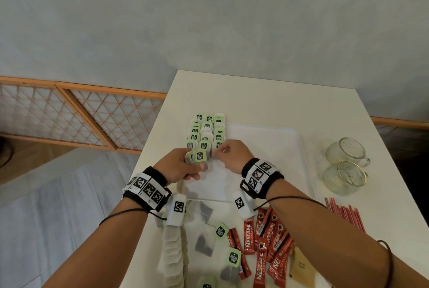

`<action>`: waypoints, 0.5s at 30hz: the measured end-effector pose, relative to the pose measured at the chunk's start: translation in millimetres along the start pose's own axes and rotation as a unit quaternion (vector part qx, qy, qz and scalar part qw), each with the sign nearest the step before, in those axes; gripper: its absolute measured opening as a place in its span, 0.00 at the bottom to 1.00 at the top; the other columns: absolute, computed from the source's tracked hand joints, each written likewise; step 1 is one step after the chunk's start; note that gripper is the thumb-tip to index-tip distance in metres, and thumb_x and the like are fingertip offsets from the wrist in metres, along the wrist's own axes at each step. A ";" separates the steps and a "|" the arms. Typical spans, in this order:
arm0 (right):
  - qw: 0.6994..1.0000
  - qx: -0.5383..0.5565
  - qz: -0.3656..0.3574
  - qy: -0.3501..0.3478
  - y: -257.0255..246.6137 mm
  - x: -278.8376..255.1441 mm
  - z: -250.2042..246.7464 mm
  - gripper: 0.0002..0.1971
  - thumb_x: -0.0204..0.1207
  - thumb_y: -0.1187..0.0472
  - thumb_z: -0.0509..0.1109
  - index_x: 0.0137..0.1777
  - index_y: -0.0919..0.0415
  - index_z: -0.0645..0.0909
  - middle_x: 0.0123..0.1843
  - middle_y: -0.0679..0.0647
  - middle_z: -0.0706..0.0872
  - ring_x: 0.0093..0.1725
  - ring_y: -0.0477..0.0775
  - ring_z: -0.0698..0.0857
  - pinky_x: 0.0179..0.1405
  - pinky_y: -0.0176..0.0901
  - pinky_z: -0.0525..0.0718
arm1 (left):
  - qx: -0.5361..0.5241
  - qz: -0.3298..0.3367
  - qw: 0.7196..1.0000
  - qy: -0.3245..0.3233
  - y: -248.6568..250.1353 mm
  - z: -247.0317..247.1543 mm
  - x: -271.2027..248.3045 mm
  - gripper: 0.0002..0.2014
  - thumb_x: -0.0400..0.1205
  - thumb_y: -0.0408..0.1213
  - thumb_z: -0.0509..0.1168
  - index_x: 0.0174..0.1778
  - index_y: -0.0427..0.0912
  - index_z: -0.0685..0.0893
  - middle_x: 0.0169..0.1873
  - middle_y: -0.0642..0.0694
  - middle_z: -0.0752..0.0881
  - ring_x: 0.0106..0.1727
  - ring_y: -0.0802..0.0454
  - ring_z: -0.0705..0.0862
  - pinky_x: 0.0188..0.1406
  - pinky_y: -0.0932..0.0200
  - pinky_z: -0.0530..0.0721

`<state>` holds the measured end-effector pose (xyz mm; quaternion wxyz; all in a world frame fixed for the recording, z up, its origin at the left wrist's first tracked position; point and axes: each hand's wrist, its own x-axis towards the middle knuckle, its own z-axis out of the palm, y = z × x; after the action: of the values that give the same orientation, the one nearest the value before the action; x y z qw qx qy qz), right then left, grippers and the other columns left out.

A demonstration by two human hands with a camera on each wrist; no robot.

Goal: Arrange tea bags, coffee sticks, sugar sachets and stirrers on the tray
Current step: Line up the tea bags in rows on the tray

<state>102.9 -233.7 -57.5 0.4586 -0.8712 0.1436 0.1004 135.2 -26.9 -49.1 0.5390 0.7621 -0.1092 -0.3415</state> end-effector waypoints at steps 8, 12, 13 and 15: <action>0.989 -0.003 -0.052 -0.136 4.5 -12.1 12.7 0.12 0.82 0.51 0.72 0.48 0.60 0.87 0.40 0.58 0.87 0.29 0.44 0.83 0.36 0.41 0.80 | 0.001 0.010 1.000 0.009 -2.0 -1.4 -2.9 0.12 0.79 0.35 0.77 0.56 0.38 0.88 0.35 0.47 0.91 0.33 0.52 0.87 0.26 0.64 0.80; 0.996 0.008 -0.033 -0.077 6.5 -6.3 12.5 0.12 0.83 0.58 0.70 0.38 0.62 0.85 0.33 0.53 0.83 0.27 0.47 0.81 0.31 0.38 0.79 | -0.004 -0.014 0.999 0.048 -7.6 -7.7 -4.3 0.09 0.84 0.35 0.70 0.55 0.34 0.85 0.43 0.40 0.93 0.33 0.50 0.87 0.28 0.61 0.82; 0.998 0.011 -0.026 -0.059 6.7 -4.4 12.5 0.14 0.83 0.59 0.69 0.37 0.64 0.85 0.34 0.55 0.83 0.27 0.48 0.80 0.30 0.38 0.79 | -0.013 -0.026 0.998 0.058 -8.0 -9.9 -4.9 0.09 0.86 0.36 0.68 0.54 0.33 0.85 0.43 0.39 0.93 0.32 0.50 0.86 0.27 0.61 0.82; 0.999 0.007 -0.017 -0.047 6.9 -1.0 14.9 0.15 0.83 0.60 0.69 0.38 0.70 0.85 0.36 0.58 0.84 0.28 0.51 0.80 0.32 0.40 0.79 | -0.038 -0.049 0.995 0.077 -7.4 -14.8 -6.7 0.08 0.87 0.38 0.66 0.50 0.36 0.85 0.41 0.40 0.91 0.31 0.48 0.85 0.24 0.61 0.80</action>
<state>98.9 -225.0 -70.8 0.4726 -0.8646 0.1073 0.1325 138.1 -9.3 -50.2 0.5569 0.7697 -0.0173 -0.3116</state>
